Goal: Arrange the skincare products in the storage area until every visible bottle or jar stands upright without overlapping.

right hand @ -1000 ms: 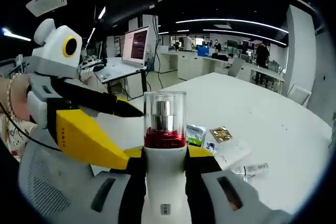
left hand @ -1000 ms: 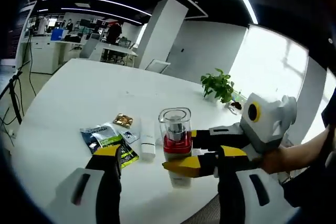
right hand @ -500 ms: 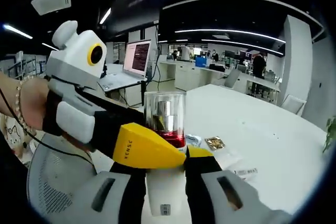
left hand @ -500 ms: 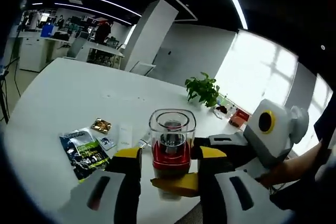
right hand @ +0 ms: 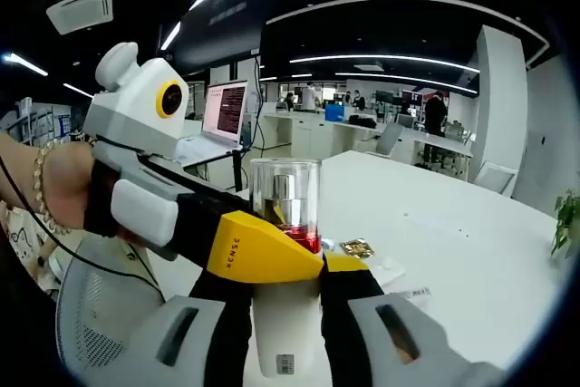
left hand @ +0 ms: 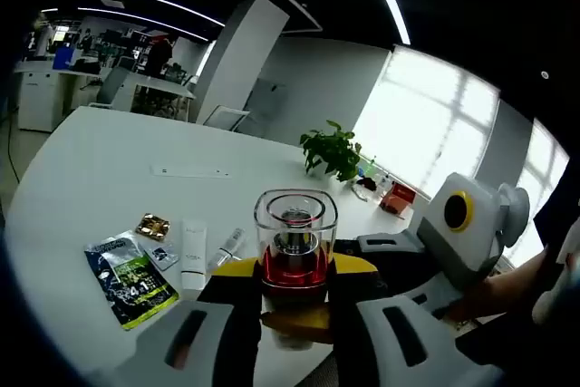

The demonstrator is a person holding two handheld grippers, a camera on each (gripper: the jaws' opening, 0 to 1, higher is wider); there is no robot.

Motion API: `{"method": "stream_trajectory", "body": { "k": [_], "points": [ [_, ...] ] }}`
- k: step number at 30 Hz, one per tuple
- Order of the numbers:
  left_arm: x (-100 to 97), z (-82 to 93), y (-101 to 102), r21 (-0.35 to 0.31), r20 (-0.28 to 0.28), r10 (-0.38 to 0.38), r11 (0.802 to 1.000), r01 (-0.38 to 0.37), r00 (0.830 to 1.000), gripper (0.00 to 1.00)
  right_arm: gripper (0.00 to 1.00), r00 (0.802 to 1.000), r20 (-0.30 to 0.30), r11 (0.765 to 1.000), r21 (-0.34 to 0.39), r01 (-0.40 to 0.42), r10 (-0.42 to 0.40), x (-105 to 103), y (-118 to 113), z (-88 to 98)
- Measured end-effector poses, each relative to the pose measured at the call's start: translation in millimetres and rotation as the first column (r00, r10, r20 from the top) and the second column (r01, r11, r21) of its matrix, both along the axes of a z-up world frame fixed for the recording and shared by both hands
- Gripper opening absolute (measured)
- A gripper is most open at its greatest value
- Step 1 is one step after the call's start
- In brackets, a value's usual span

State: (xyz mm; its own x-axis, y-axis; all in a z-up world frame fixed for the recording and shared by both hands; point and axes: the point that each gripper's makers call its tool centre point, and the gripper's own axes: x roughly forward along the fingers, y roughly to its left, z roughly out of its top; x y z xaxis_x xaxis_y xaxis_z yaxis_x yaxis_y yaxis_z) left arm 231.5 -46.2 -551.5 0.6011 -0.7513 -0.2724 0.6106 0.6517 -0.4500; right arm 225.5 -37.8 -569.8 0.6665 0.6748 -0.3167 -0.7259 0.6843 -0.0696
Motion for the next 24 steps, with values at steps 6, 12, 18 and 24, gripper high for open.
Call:
{"method": "stream_trajectory", "body": {
  "k": [6,12,18,24],
  "points": [
    [-9.5,17.7,-13,-0.081,0.003,-0.078,0.994,0.078,0.997,0.22,0.3,0.997,0.018,0.992,0.103,-0.071,0.07,-8,-4,18.8],
    [-36.8,53.2,-33,-0.107,0.099,-0.284,0.95,0.294,0.954,0.22,0.41,0.985,-0.014,0.943,0.291,-0.159,0.17,-29,-19,48.2],
    [-73.1,95.4,-55,-0.114,0.205,-0.489,0.849,0.517,0.848,0.22,0.42,0.913,-0.05,0.837,0.423,-0.349,0.406,-64,-24,70.2],
    [-85.5,113.4,-61,-0.081,0.255,-0.561,0.799,0.595,0.788,0.22,0.35,0.906,0.015,0.854,0.327,-0.405,0.424,-76,-28,81.7]
  ]
}}
